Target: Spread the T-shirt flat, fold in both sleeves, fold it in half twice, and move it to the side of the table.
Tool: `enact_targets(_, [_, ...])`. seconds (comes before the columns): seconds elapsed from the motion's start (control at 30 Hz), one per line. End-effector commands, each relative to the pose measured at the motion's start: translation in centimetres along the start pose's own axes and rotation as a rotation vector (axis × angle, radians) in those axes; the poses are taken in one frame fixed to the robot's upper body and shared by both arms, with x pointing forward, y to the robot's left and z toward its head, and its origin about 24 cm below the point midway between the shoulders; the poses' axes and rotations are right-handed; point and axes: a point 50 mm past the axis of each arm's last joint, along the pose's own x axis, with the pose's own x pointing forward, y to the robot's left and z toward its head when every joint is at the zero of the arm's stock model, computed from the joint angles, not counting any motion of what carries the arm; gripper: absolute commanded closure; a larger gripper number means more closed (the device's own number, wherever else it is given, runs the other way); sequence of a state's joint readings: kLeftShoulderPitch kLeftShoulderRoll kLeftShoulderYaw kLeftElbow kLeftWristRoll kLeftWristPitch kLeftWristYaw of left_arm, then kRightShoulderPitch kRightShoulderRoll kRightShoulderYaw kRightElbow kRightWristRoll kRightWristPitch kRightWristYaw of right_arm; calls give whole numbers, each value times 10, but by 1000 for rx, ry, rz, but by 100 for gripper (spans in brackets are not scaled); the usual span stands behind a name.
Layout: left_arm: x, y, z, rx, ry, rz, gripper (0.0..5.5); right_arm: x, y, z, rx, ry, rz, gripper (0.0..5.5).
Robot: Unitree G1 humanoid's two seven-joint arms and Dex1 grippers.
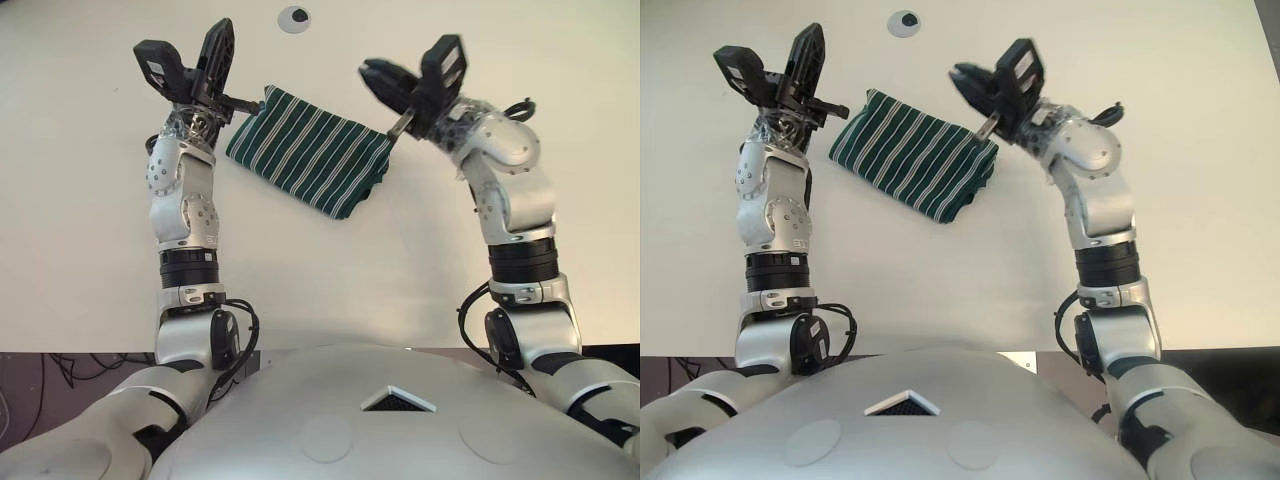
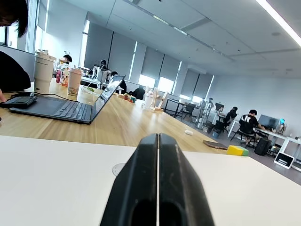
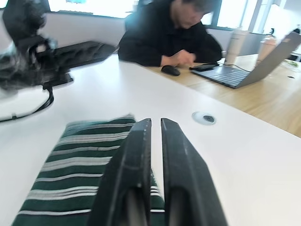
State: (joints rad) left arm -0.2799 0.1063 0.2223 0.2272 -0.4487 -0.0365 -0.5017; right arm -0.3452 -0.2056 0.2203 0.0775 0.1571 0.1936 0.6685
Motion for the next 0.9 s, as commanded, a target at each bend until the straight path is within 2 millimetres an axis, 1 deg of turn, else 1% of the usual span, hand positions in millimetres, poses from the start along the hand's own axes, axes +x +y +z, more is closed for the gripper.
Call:
enact_targets(0.03, [2, 0, 5, -12, -58, 16, 550, 39, 32, -30, 60, 97, 99, 545])
enact_targets(0.17, [0, 0, 3, -6, -55, 18, 550, 68, 56, -53, 163, 160, 116, 545])
enact_targets(0.2, [0, -1, 3, 2, -52, 14, 550, 74, 63, -61, 187, 197, 112, 545])
enact_targets(0.27, [0, -3, 1, 13, -45, 8, 550, 77, 70, -76, 213, 280, 88, 545])
enact_targets(0.3, [0, -4, 1, 16, -43, 6, 550, 74, 67, -85, 216, 329, 51, 545])
enact_targets(0.4, [-1, -7, 0, 21, -41, 6, 550, 53, 44, -102, 238, 420, -85, 545])
enact_targets(0.47, [-3, -8, 0, 27, -38, 7, 550, 29, 18, -104, 281, 423, -199, 545])
enact_targets(0.5, [-3, -9, -1, 33, -33, 8, 550, 14, 5, -103, 309, 411, -261, 545])
enact_targets(0.57, [-6, -7, 0, 51, -26, 22, 550, -25, -16, -99, 325, 395, -380, 545])
enact_targets(0.67, [-13, -3, 3, 94, -27, 56, 550, -70, -26, -97, 322, 418, -486, 545])
enact_targets(0.7, [-16, -1, 5, 146, -30, 75, 550, -92, -30, -97, 329, 425, -547, 545])
enact_targets(0.77, [-21, 0, 7, 219, -34, 84, 550, -125, -34, -96, 328, 437, -645, 545])
enact_targets(0.83, [-27, -1, 8, 278, -34, 78, 550, -167, -40, -96, 350, 453, -779, 545])
enact_targets(0.9, [-33, 3, 11, 306, -41, 100, 550, -197, -45, -95, 367, 462, -887, 545])
